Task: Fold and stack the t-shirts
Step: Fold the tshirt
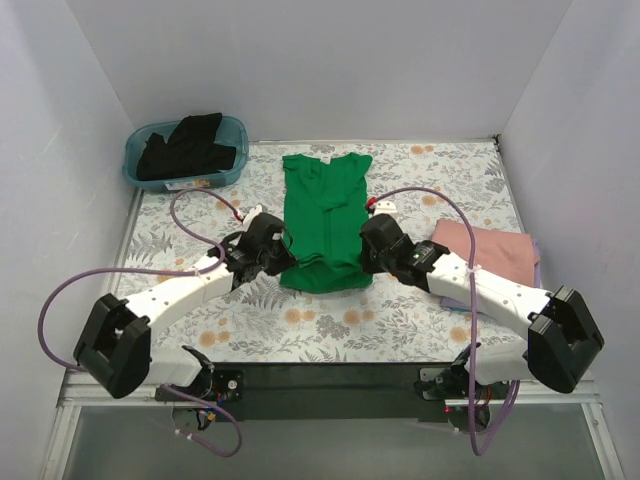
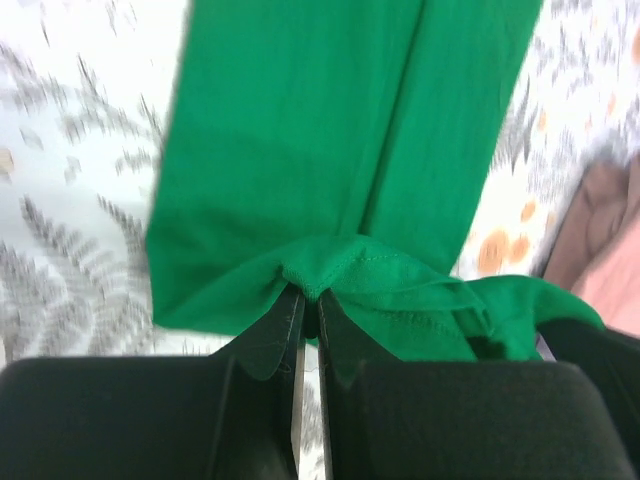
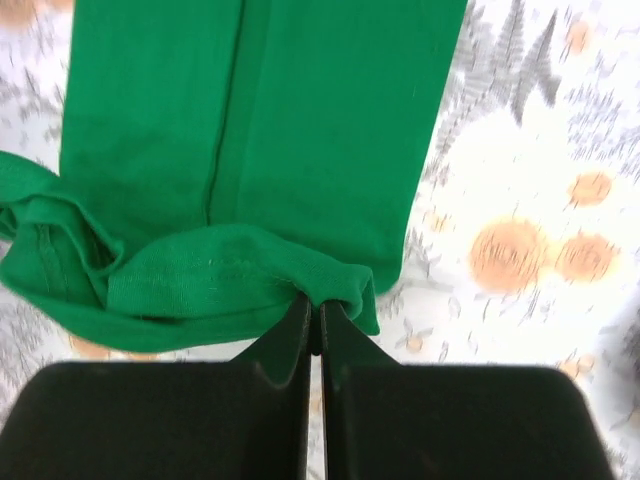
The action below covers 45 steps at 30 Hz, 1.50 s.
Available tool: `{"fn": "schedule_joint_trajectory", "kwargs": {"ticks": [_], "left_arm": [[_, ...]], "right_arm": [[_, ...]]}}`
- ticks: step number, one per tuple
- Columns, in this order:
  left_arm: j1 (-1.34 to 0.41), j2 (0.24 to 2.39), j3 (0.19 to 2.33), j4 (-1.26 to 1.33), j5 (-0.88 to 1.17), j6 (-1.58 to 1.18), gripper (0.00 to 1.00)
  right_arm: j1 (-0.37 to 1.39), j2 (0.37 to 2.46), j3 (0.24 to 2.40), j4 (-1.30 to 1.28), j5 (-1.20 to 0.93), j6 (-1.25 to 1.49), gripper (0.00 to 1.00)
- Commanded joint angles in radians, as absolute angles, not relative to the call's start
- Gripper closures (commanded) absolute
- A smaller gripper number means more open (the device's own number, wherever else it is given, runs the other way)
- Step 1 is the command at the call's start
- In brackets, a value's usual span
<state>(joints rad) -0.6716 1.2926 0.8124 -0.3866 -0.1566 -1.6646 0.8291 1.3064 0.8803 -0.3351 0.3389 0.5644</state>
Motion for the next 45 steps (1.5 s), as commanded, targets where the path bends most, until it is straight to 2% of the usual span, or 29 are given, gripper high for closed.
{"fn": "schedule_joint_trajectory", "kwargs": {"ticks": [1, 10, 14, 25, 26, 28, 29, 30, 31, 32, 33, 35, 36, 38, 45], "left_arm": [[-0.595, 1.379, 0.89, -0.333, -0.131, -1.609, 1.0], [-0.479, 1.615, 1.107, -0.261, -0.084, -1.543, 1.0], [-0.448, 1.684, 1.147, -0.19, -0.065, -1.519, 1.0], [-0.376, 1.879, 1.273, -0.195, 0.049, -1.493, 1.0], [-0.376, 1.891, 1.279, -0.193, 0.038, -1.502, 0.99], [-0.371, 1.901, 1.29, -0.195, 0.022, -1.505, 0.88], [-0.367, 1.908, 1.305, -0.196, 0.021, -1.503, 0.79], [-0.364, 1.908, 1.313, -0.198, 0.023, -1.499, 0.65], [-0.362, 1.905, 1.319, -0.201, 0.025, -1.496, 0.51], [-0.361, 1.892, 1.328, -0.207, 0.022, -1.496, 0.39], [-0.36, 1.879, 1.331, -0.212, 0.018, -1.491, 0.2], [-0.36, 1.85, 1.325, -0.215, 0.021, -1.486, 0.09], [-0.362, 1.804, 1.295, -0.219, 0.025, -1.488, 0.05], [-0.36, 1.748, 1.244, -0.218, 0.026, -1.496, 0.05], [-0.374, 1.487, 0.87, -0.163, 0.113, -1.555, 0.04]], "right_arm": [[0.769, 1.351, 0.969, -0.239, 0.304, 0.456, 0.99], [0.611, 1.529, 1.12, -0.144, 0.199, 0.345, 0.99], [0.569, 1.604, 1.179, -0.135, 0.155, 0.322, 0.99], [0.485, 1.787, 1.311, -0.124, 0.048, 0.293, 0.99], [0.482, 1.801, 1.321, -0.124, 0.051, 0.291, 0.99], [0.466, 1.847, 1.347, -0.124, 0.048, 0.293, 0.99], [0.451, 1.861, 1.371, -0.123, 0.049, 0.293, 0.93], [0.443, 1.891, 1.393, -0.121, 0.045, 0.288, 0.88], [0.436, 1.904, 1.413, -0.124, 0.029, 0.275, 0.76], [0.425, 1.919, 1.454, -0.132, -0.033, 0.267, 0.46], [0.422, 1.917, 1.463, -0.135, -0.058, 0.264, 0.35], [0.422, 1.896, 1.463, -0.135, -0.107, 0.255, 0.02], [0.422, 1.858, 1.439, -0.135, -0.12, 0.255, 0.02], [0.422, 1.809, 1.393, -0.133, -0.146, 0.253, 0.02], [0.423, 1.524, 1.016, -0.088, -0.235, 0.314, 0.02]]}}
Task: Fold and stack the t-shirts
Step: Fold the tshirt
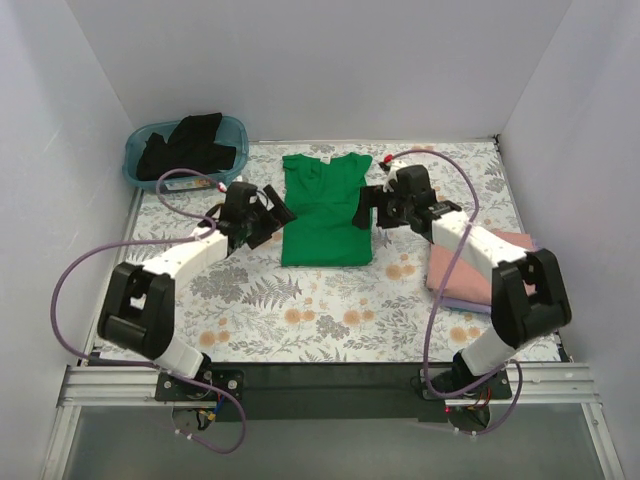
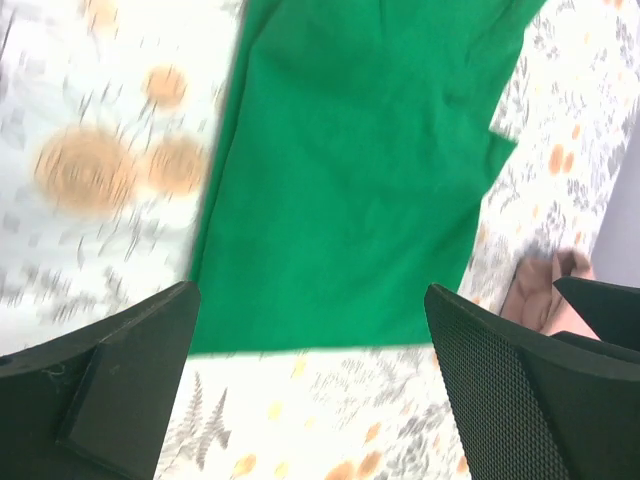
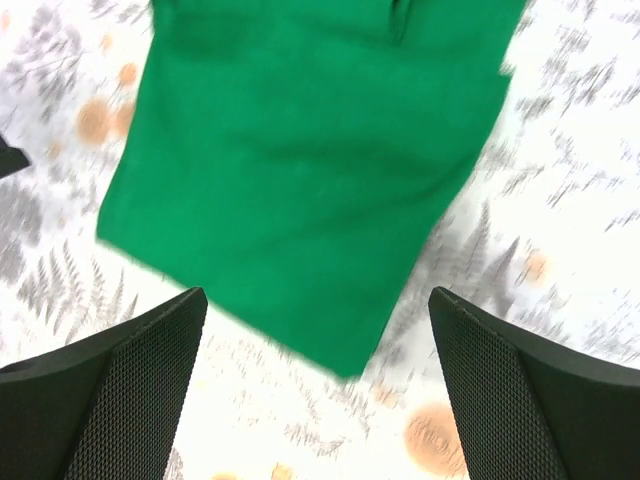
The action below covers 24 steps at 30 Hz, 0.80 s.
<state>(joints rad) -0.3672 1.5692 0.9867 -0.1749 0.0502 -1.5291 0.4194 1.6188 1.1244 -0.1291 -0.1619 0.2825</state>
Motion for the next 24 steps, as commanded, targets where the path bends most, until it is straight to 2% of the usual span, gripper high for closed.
{"fn": "schedule_joint_trajectory", "kwargs": {"ticks": [1, 6, 8, 10, 12, 18, 22, 24], "left_arm": [[-0.38, 1.448, 0.806, -0.155, 0.118, -1.562, 0.04], [-0.397, 1.388, 0.693, -0.117, 0.117, -1.585, 0.04], [-0.397, 1.399, 0.68, -0.101, 0.12, -1.585, 0.07], [-0.397, 1.417, 0.68, -0.089, 0.121, -1.589, 0.14], [-0.397, 1.459, 0.684, -0.075, 0.124, -1.591, 0.26], [-0.397, 1.589, 0.725, -0.061, 0.149, -1.577, 0.46], [-0.399, 1.626, 0.726, -0.051, 0.158, -1.582, 0.55], [-0.397, 1.634, 0.723, -0.046, 0.144, -1.583, 0.66]], "right_arm": [[0.423, 1.494, 0.918, -0.072, -0.241, 0.328, 0.02], [0.423, 1.361, 0.711, 0.081, -0.272, 0.405, 0.02], [0.423, 1.361, 0.678, 0.106, -0.267, 0.413, 0.02], [0.423, 1.379, 0.673, 0.124, -0.262, 0.422, 0.03], [0.423, 1.42, 0.683, 0.126, -0.252, 0.437, 0.12], [0.422, 1.52, 0.701, 0.156, -0.163, 0.46, 0.46], [0.422, 1.551, 0.677, 0.199, -0.186, 0.485, 0.5], [0.42, 1.554, 0.664, 0.215, -0.178, 0.488, 0.56]]}}
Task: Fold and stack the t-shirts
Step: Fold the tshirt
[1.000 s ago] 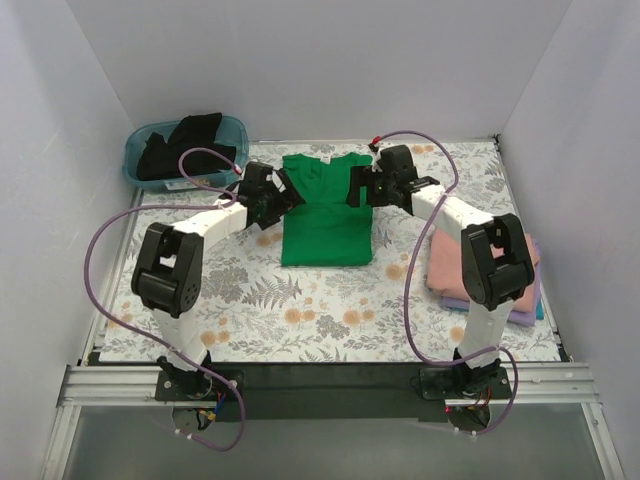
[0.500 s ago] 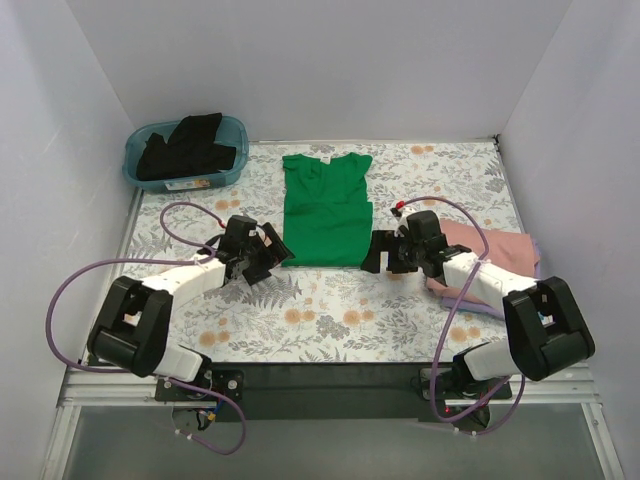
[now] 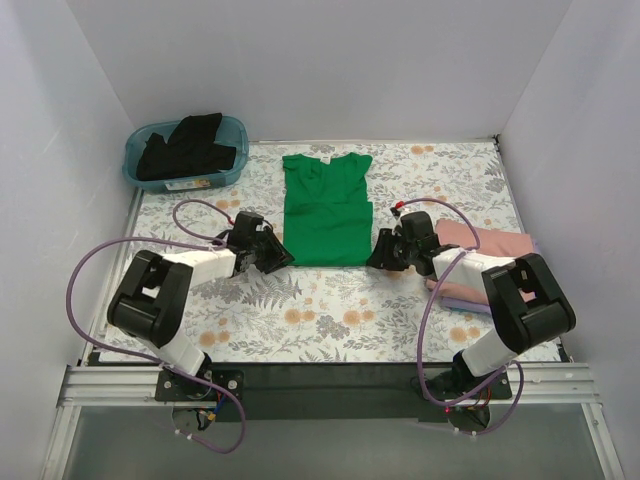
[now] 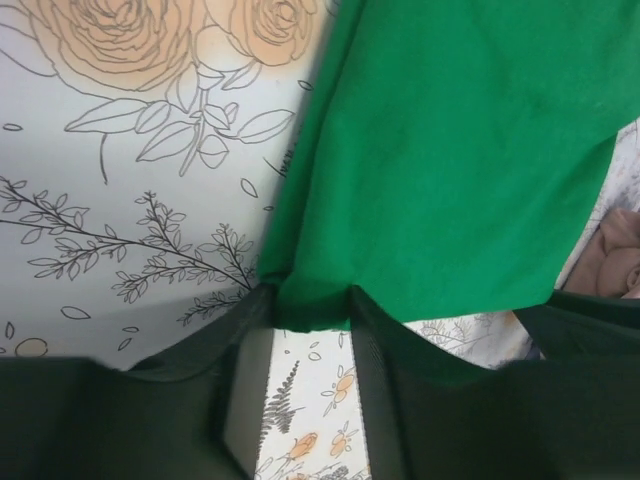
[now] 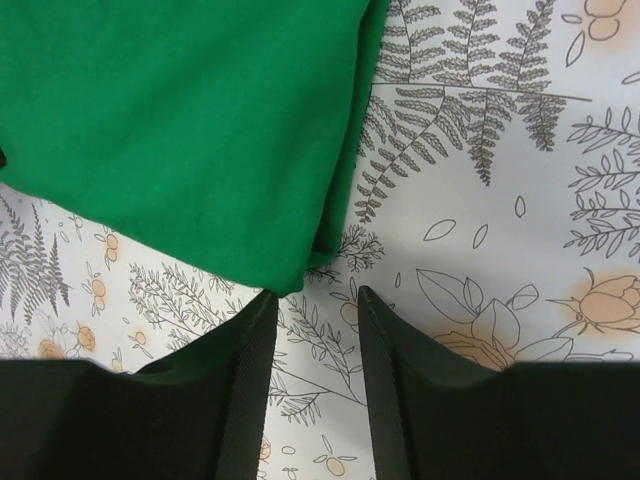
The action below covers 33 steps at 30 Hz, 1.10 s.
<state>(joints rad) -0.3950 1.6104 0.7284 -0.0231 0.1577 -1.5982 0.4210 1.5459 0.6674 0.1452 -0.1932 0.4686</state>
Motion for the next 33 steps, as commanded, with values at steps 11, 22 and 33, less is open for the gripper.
{"fn": "schedule_joint_trajectory", "kwargs": {"ticks": [11, 22, 33], "left_arm": [[-0.397, 1.674, 0.7, -0.015, 0.16, -1.594, 1.0], [-0.409, 1.398, 0.474, -0.029, 0.195, -1.629, 1.0], [-0.597, 0.709, 0.172, -0.291, 0.184, -1.824, 1.0]], "right_arm": [[0.423, 1.634, 0.658, 0.296, -0.262, 0.526, 0.7], [0.472, 1.394, 0.375, 0.359, -0.272, 0.543, 0.99], [0.759, 0.789, 0.006, 0.275, -0.219, 0.742, 0.99]]}}
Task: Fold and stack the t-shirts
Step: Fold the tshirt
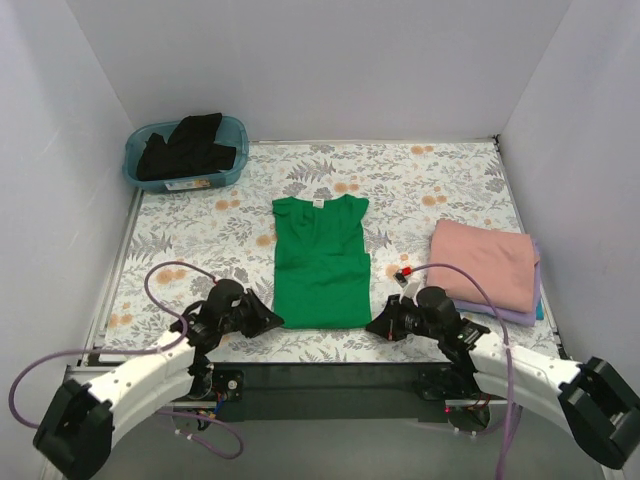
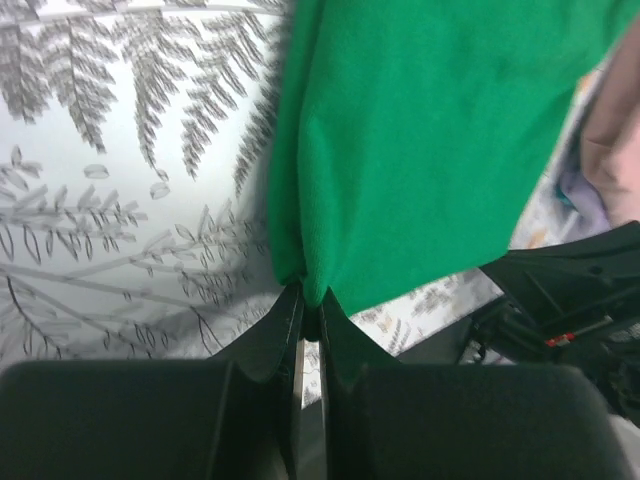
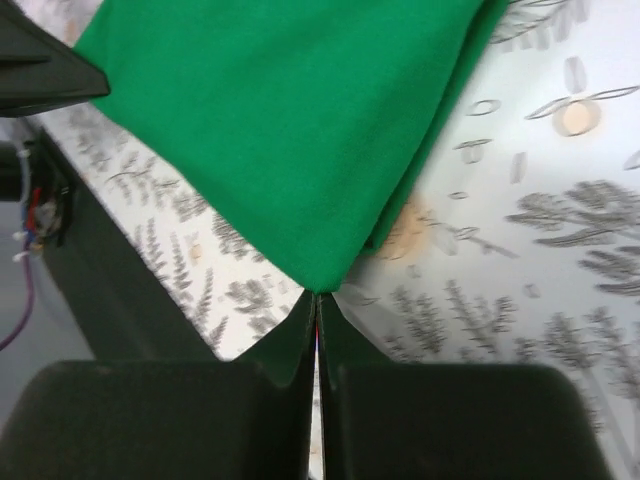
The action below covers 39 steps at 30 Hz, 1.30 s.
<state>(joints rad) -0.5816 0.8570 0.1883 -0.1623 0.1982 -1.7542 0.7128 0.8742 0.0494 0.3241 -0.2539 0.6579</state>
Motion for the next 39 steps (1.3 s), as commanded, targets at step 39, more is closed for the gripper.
{"fn": "schedule_joint_trajectory", "kwargs": {"ticks": [39], "left_arm": [[-0.391, 1.457, 1.13, -0.321, -0.163, -1.565, 1.0]], "right_arm": [[0.397, 1.461, 1.15, -0.045, -0.098, 0.299, 0.99]]}}
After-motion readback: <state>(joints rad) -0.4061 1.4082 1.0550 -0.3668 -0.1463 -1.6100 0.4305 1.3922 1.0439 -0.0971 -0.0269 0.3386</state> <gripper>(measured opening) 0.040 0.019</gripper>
